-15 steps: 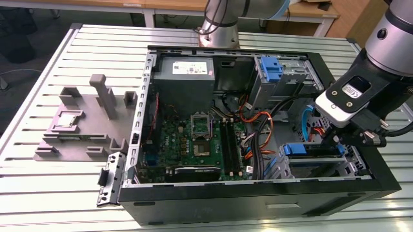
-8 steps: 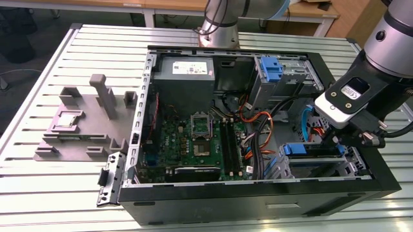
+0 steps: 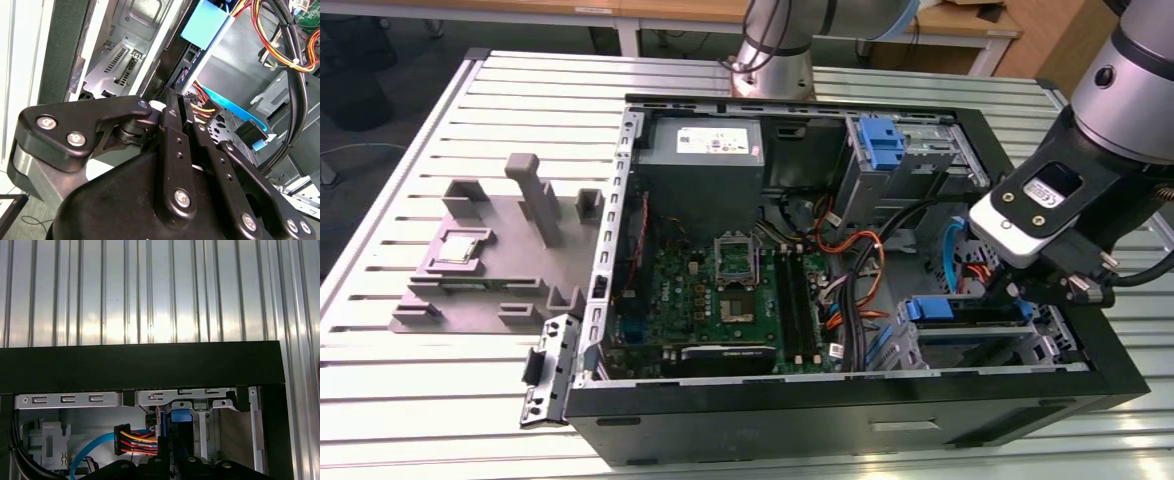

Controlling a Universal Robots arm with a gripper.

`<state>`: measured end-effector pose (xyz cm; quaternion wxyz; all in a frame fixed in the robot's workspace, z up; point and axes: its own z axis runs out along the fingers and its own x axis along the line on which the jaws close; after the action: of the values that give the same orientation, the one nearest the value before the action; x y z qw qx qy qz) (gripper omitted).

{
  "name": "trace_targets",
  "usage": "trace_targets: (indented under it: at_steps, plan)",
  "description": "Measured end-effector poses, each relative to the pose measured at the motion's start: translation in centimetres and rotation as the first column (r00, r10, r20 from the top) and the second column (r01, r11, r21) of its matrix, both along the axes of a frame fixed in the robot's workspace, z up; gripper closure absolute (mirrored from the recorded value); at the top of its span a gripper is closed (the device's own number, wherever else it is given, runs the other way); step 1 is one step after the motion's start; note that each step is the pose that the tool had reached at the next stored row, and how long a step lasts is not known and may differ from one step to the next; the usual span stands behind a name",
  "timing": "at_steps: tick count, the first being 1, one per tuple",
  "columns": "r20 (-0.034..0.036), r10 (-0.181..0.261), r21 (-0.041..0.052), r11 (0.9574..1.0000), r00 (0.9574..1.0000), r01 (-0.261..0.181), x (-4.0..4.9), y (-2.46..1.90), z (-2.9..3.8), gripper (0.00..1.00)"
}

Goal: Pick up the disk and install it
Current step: 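Insert the first disk wire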

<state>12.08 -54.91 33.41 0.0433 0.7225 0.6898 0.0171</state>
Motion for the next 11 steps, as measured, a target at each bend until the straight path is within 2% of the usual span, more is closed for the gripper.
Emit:
trace_targets:
  at_steps: [11]
  plan:
    - [-0.0001,0.0,-0.0007,1.0,1.0,0.0,0.0,-0.02,-0.51,0.84]
